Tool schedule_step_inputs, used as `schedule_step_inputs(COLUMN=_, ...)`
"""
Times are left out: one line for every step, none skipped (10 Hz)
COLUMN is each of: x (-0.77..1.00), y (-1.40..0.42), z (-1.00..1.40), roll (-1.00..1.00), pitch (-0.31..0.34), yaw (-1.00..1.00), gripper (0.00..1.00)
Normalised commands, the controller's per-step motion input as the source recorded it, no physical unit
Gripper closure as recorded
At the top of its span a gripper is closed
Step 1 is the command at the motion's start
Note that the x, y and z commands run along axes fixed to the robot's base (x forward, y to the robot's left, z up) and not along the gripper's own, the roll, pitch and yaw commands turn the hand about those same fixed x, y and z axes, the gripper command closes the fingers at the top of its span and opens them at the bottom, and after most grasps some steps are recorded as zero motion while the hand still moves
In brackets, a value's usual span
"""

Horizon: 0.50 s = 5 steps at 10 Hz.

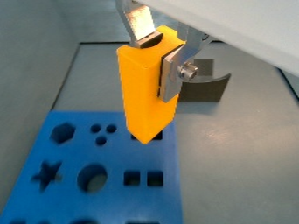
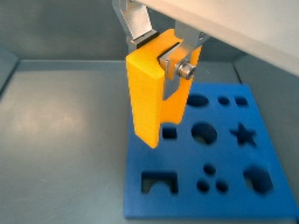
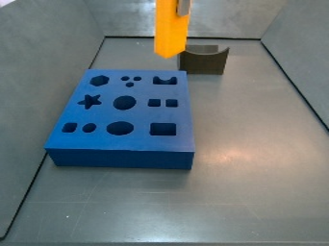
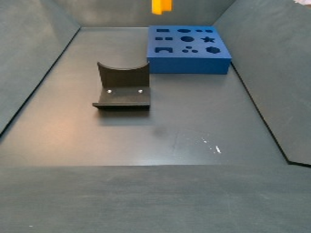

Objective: Insert the arch object.

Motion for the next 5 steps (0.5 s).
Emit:
schedule_step_inputs(x=0.03, y=0.49, z=-0.23, roll=0.00, pitch=-0.020, yaw=-0.58, gripper=1.00)
schedule_step_inputs(x=0.04, y=0.48, z=-0.22, roll=0.00, pitch=-0.020, yaw=-0.59, gripper=1.00)
schedule_step_inputs(x=0.00, y=0.45, z=-0.19, roll=0.00, pitch=-0.021, yaw=-0.61, gripper=1.00)
schedule_step_inputs(x=0.04, y=0.36, z=-0.17, roll=0.00, pitch=-0.030, yaw=-0.71, gripper=1.00)
schedule_step_inputs(x=0.11, y=0.08, z=-0.13, roll=0.00, pitch=-0.041, yaw=-0.99, gripper=1.00)
